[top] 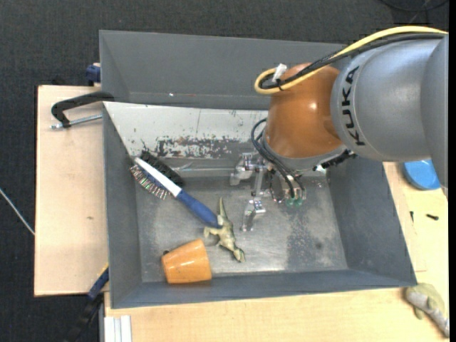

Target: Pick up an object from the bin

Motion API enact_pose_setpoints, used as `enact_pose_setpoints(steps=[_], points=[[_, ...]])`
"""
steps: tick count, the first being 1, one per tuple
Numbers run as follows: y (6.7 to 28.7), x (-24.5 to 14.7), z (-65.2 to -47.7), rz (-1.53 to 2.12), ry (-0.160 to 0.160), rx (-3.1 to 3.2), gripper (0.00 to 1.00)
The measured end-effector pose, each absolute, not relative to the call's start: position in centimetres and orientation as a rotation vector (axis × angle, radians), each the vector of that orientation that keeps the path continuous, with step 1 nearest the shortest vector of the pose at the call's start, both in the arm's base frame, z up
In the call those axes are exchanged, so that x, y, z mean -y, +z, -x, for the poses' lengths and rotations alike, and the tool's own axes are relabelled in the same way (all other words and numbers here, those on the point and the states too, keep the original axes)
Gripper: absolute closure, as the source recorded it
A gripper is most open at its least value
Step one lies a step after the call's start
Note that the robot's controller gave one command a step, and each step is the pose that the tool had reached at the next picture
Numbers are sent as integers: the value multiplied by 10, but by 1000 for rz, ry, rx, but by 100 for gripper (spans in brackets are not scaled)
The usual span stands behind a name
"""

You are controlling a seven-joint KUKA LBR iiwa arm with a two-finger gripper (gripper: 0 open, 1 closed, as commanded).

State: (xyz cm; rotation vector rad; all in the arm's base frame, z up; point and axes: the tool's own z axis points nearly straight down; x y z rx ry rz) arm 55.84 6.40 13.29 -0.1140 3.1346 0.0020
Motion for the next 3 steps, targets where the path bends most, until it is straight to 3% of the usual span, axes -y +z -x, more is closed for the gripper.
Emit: enact_pose_setpoints(steps=[1,2,3], points=[[89,-92,-529,-193,-3,-3123,0],[86,-95,-523,-188,-5,-3152,100],[231,-29,-516,172,-1,-3123,100]])
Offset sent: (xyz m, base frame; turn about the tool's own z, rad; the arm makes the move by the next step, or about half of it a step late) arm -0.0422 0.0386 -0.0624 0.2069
